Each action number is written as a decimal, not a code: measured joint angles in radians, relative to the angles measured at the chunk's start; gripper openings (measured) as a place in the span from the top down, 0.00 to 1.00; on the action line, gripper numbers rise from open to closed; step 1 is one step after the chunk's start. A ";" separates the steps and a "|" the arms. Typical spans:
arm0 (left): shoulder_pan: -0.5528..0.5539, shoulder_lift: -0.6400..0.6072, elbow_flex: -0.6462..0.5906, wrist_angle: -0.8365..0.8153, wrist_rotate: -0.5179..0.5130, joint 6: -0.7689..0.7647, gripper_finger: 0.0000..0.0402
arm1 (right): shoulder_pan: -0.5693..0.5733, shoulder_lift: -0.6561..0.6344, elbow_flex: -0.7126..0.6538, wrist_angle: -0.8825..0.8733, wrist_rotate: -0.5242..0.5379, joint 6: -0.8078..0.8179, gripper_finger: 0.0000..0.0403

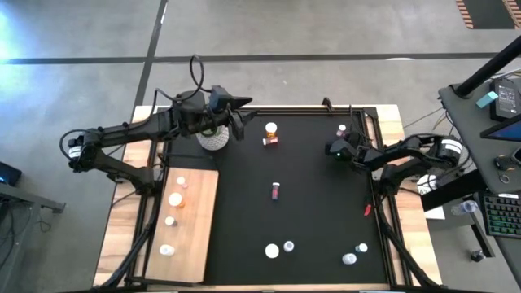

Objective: Pick and place medicine bottles onto shelf by color
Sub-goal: Put the right pink plastic pill bottle on the shelf aligned with the other pink pill bottle, then put the right pink pill bottle on the shelf aligned with the other pink pill bottle

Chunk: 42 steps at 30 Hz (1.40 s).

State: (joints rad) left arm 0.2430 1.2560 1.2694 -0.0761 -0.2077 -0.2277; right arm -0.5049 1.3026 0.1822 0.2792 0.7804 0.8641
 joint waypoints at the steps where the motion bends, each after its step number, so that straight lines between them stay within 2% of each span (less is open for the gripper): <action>1: 0.002 0.000 0.000 0.000 0.000 0.000 0.45 | 0.000 0.013 -0.001 0.016 0.007 -0.009 0.42; 6: 0.015 0.000 0.000 0.000 0.000 0.000 0.45 | 0.000 0.085 0.015 0.078 0.012 -0.046 0.43; 10: 0.026 0.000 0.000 -0.001 0.001 0.000 0.45 | 0.000 0.133 0.045 0.081 0.025 -0.046 0.48; 18: 0.034 0.000 0.000 -0.002 0.008 0.000 0.45 | 0.001 0.188 0.076 0.087 0.050 -0.046 0.70; 28: 0.039 0.000 0.000 -0.005 0.025 0.000 0.45 | 0.001 0.143 0.073 0.069 0.033 -0.055 0.96; 36: 0.038 0.000 0.000 -0.017 0.048 0.000 0.45 | 0.001 0.126 0.066 0.069 0.026 -0.054 0.98; 42: 0.038 0.000 -0.001 -0.018 0.050 0.000 0.45 | -0.001 0.124 0.062 0.069 -0.034 -0.054 0.98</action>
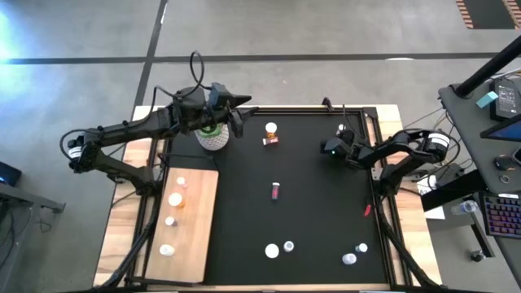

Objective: Pick and place medicine bottles onto shelf by color
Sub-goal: Put the right pink pill bottle on the shelf aligned with the other pink pill bottle

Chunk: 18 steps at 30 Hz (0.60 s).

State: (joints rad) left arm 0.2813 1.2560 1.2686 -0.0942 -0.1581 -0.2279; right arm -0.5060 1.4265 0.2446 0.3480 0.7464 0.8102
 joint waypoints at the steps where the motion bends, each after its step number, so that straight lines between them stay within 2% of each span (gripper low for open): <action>1: 0.000 0.000 0.000 -0.003 0.000 0.000 0.45 | 0.000 0.000 0.000 0.001 -0.007 0.000 0.98; 5: 0.000 0.000 0.000 -0.048 0.000 0.000 0.45 | 0.000 -0.025 0.001 -0.020 -0.050 0.039 0.98; 9: 0.000 0.000 -0.009 -0.101 0.000 0.003 0.45 | 0.001 -0.107 0.004 -0.147 -0.124 0.112 0.98; 13: 0.000 0.001 -0.018 -0.142 0.000 0.009 0.45 | 0.002 -0.209 0.002 -0.288 -0.178 0.113 0.98; 18: 0.000 0.001 -0.019 -0.143 0.000 0.009 0.45 | 0.002 -0.295 -0.002 -0.330 -0.177 0.038 0.98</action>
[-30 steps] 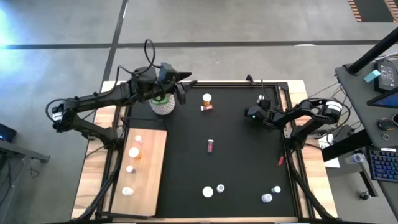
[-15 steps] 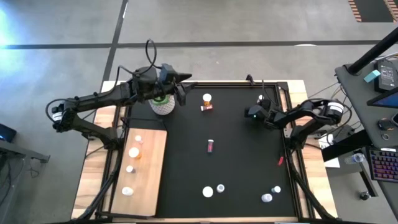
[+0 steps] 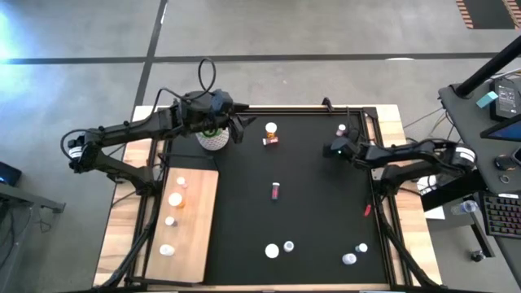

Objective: Pick and place medicine bottles onto shelf by color
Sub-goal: Put the right pink pill bottle on the shelf aligned with the other pink pill bottle

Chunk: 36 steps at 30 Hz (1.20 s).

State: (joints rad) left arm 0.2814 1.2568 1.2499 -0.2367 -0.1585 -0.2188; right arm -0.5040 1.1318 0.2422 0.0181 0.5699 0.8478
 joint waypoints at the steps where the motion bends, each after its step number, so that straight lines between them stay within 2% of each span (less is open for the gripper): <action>1: 0.000 0.000 0.000 0.000 0.000 0.000 0.45 | 0.000 -0.009 0.000 0.001 0.008 0.000 0.98; 4: 0.000 0.000 0.000 0.000 0.000 0.000 0.45 | 0.000 -0.019 0.000 0.001 0.007 0.000 0.98; 9: 0.000 0.000 0.000 0.000 0.000 0.000 0.45 | -0.005 -0.021 0.000 -0.003 -0.071 0.029 0.94; 19: 0.001 0.000 0.000 0.000 -0.001 0.000 0.45 | -0.007 -0.018 0.000 -0.008 -0.074 -0.014 0.66; 23: 0.001 0.000 0.000 0.000 -0.003 0.000 0.45 | -0.007 -0.018 0.000 -0.003 0.028 -0.149 0.58; 26: 0.001 0.000 0.000 0.000 -0.004 -0.001 0.45 | -0.007 -0.018 -0.002 0.031 0.099 -0.258 0.56; 32: 0.001 0.000 0.000 0.001 -0.005 -0.001 0.45 | -0.008 -0.017 -0.035 0.164 0.104 -0.375 0.56; 36: 0.001 0.000 0.000 0.001 -0.018 -0.001 0.45 | -0.031 -0.017 -0.064 0.204 0.111 -0.378 0.56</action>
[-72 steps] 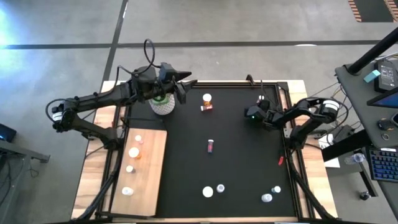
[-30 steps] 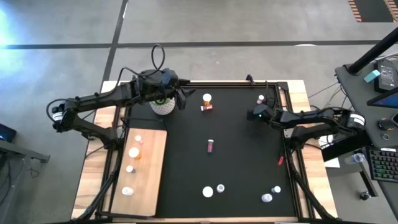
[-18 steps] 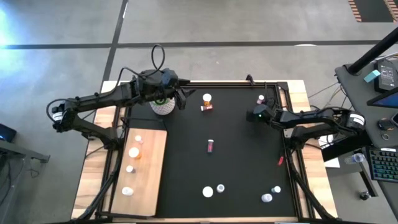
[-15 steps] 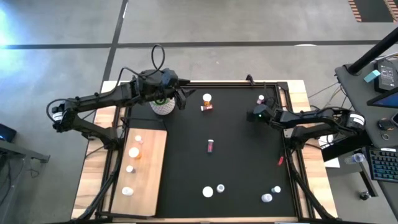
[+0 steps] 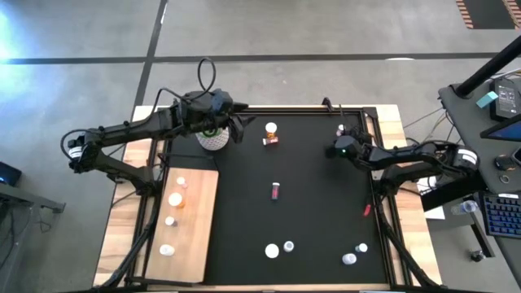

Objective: Pick and place medicine bottles onto shelf by color
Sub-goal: Put the right pink pill bottle on the shelf aligned with the other pink pill bottle

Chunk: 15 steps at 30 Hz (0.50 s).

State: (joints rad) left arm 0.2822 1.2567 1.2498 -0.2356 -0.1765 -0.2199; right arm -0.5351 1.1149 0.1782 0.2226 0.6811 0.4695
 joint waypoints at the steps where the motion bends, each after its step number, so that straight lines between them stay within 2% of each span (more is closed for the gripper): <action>1: 0.000 0.000 0.000 0.000 -0.007 0.000 0.45 | -0.006 0.000 -0.005 0.000 0.000 0.004 0.56; 9: 0.011 0.000 0.000 0.001 -0.015 0.000 0.45 | -0.034 0.000 -0.089 0.182 -0.028 0.007 0.56; 15: 0.013 0.000 0.000 0.002 -0.015 0.000 0.45 | -0.035 0.000 -0.155 0.238 -0.064 0.149 0.56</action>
State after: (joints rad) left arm 0.2947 1.2565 1.2499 -0.2340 -0.1913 -0.2197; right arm -0.5701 1.1145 0.0234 0.4610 0.6170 0.6184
